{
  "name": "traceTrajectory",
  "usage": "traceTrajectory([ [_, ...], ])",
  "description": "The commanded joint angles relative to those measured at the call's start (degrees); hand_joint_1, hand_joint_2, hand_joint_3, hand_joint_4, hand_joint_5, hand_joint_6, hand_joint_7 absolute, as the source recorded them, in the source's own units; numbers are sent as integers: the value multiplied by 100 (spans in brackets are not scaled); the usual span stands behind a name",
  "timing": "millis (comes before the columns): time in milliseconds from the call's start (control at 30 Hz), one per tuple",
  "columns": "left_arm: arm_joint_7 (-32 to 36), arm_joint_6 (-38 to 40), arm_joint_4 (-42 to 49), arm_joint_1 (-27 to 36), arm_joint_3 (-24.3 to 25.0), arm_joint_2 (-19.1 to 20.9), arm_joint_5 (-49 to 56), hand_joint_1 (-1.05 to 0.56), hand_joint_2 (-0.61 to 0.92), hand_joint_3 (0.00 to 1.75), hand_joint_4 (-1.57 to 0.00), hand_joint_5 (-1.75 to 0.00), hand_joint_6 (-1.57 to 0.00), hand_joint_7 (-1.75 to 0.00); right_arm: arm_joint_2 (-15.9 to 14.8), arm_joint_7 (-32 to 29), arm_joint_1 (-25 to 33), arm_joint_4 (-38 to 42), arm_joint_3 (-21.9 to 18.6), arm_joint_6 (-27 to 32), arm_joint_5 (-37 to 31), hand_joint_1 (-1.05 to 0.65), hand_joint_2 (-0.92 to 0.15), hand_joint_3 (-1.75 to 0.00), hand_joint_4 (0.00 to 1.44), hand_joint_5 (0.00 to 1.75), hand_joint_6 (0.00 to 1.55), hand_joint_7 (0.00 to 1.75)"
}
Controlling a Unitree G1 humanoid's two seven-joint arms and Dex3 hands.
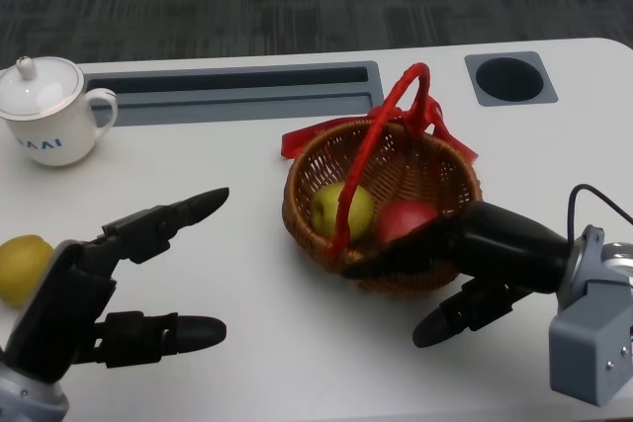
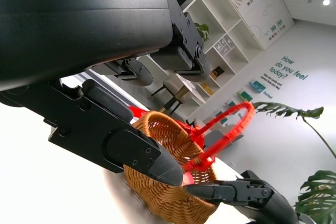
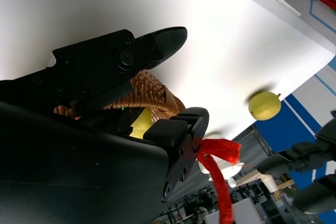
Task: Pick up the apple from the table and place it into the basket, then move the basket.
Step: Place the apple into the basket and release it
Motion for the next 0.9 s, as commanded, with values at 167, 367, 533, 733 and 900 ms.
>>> traceTrajectory([
  [167,-12,9,-2,-11,-7,24,-80,-62,78,0,-60,-1,-58,-1,-16,-565,213,-182,-363,-863,-37,-61,-80,0,70,0,44,0],
  [367,-13,-52,66,-56,-11,42,-64,-61,78,0,-62,-1,-59,-1,65,-984,260,-123,-684,-1073,-85,-62,-80,0,67,0,42,0],
  [533,-40,-26,39,-57,-17,61,-85,-61,78,0,-62,-1,-59,-1,71,-1045,209,-24,-838,-1164,12,-62,-80,0,64,0,44,1],
  [733,-35,-43,40,-62,-12,79,-64,-61,78,0,-63,-1,-60,-1,20,-1140,215,8,-1007,-1158,4,-65,-79,0,63,0,43,0],
  [900,-59,-32,32,-71,-22,85,-94,-61,78,0,-63,-1,-60,0,-106,-1182,187,75,-1066,-873,-109,-68,-82,-1,62,0,44,1],
])
